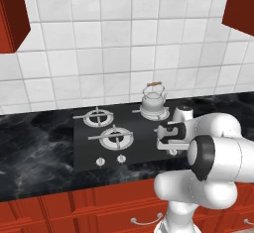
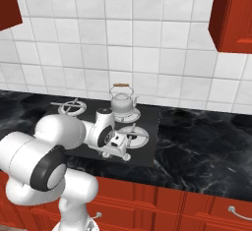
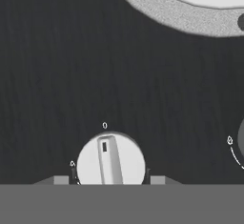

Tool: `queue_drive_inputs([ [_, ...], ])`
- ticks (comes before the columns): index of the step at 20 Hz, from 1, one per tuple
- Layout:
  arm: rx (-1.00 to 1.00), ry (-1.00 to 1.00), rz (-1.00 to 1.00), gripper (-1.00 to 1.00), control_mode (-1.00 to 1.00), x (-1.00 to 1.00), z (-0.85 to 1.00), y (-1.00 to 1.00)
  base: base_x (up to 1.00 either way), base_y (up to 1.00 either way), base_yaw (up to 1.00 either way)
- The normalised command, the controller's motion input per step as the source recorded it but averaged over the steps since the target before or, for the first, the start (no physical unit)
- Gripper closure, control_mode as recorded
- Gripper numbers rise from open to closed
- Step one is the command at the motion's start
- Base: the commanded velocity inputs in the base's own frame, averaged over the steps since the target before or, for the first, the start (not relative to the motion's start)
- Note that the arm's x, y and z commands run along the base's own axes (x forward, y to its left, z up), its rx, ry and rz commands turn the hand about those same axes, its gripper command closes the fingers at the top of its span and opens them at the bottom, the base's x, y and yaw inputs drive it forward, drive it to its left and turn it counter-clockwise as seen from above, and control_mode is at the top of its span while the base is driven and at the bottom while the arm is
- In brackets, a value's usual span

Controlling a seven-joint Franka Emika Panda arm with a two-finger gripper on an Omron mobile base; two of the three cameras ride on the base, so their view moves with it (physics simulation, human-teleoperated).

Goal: The kettle is done boiling. Turn off the stove, then wait for 300 timesteps before moving the kettle to the dining table.

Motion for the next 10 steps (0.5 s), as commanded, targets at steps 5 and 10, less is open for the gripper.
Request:
queue_drive_inputs([
  [5,0.00,0.00,-0.28,-1.00,-1.00,-0.12,-0.04,0.00,0.00,0.00,0.00],
  [10,0.00,0.00,-0.07,-1.00,-1.00,-0.14,0.04,0.00,0.00,0.00,0.00],
])
